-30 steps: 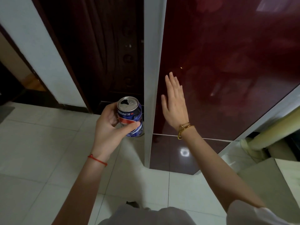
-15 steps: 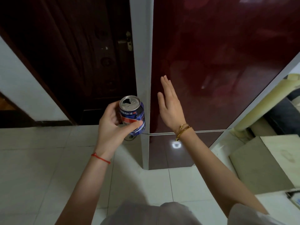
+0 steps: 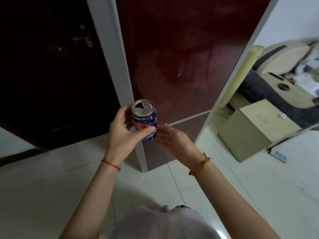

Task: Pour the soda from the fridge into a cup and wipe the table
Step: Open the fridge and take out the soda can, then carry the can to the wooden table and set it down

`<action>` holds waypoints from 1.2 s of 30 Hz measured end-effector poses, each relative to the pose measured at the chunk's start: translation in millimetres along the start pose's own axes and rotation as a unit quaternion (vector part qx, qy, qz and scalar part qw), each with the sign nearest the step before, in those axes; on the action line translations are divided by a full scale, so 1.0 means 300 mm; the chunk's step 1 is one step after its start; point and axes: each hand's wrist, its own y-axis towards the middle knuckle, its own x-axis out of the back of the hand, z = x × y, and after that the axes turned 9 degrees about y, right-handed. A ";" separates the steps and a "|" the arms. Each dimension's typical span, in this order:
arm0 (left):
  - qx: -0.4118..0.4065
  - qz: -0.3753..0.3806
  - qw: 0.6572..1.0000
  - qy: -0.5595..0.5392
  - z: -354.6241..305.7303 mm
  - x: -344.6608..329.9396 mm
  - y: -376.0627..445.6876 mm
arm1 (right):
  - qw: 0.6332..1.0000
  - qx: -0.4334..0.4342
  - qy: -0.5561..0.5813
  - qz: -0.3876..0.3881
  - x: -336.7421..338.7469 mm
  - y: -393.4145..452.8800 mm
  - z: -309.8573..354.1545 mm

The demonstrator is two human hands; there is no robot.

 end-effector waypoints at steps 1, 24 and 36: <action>-0.003 0.018 1.000 -0.001 0.004 -0.013 -0.001 | 0.999 -0.018 0.044 -0.004 0.008 -0.022 -0.005; -0.073 0.469 0.880 0.000 -0.082 -0.429 -0.281 | 0.917 0.075 0.338 -0.197 0.439 -0.641 -0.261; -0.104 0.599 0.794 -0.017 -0.215 -0.778 -0.856 | 0.837 0.162 0.422 -0.307 0.675 -1.256 -0.531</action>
